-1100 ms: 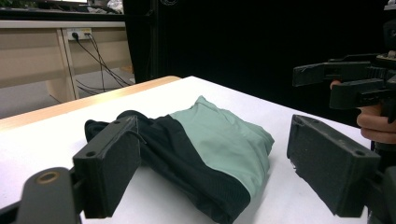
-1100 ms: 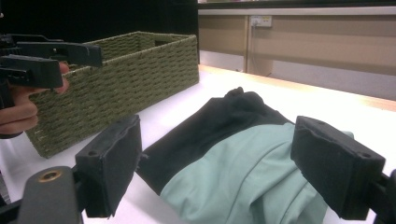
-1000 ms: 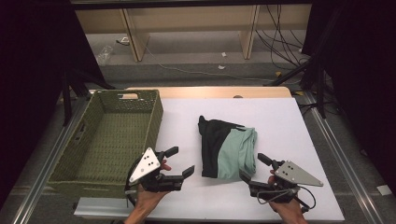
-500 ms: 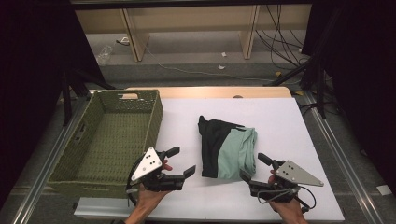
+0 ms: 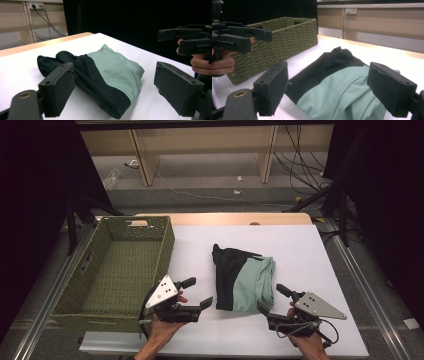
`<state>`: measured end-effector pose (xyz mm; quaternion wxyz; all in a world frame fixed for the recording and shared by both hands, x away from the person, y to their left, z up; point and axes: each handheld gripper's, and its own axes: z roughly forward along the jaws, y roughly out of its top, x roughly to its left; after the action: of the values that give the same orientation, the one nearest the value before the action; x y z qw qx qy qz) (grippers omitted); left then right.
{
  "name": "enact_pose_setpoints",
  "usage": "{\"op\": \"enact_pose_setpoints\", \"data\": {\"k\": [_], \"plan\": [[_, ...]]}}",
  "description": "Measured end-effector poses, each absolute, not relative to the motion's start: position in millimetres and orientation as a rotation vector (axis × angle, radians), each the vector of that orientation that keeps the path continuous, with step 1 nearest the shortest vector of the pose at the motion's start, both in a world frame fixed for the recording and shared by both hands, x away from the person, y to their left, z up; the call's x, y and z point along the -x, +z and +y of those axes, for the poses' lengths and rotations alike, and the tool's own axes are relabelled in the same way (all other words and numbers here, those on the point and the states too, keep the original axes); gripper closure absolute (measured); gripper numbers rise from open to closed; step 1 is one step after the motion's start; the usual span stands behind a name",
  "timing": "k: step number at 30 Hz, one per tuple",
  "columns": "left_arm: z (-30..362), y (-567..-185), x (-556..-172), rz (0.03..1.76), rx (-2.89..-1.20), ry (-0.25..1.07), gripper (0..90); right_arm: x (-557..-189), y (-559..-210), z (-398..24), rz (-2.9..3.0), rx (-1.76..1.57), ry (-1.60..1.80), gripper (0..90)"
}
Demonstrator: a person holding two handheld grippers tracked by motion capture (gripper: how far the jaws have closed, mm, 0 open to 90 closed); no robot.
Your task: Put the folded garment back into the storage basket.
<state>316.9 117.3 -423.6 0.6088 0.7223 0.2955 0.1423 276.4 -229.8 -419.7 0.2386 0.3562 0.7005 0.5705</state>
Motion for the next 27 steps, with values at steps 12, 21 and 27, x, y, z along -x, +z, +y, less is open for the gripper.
{"op": "enact_pose_setpoints", "data": {"k": [12,21,27], "plan": [[110,-425,-330,0.758,-1.68,0.247,15.5,-277,-420,-231,1.916,-0.98,1.565,18.4],[104,-427,-347,0.827,-1.691,0.119,16.5,-278,-421,-233,1.914,-0.988,1.566,18.4],[93,-432,-359,0.902,-1.68,0.07,16.0,-280,-421,-232,1.921,-0.988,1.567,18.5]]}}
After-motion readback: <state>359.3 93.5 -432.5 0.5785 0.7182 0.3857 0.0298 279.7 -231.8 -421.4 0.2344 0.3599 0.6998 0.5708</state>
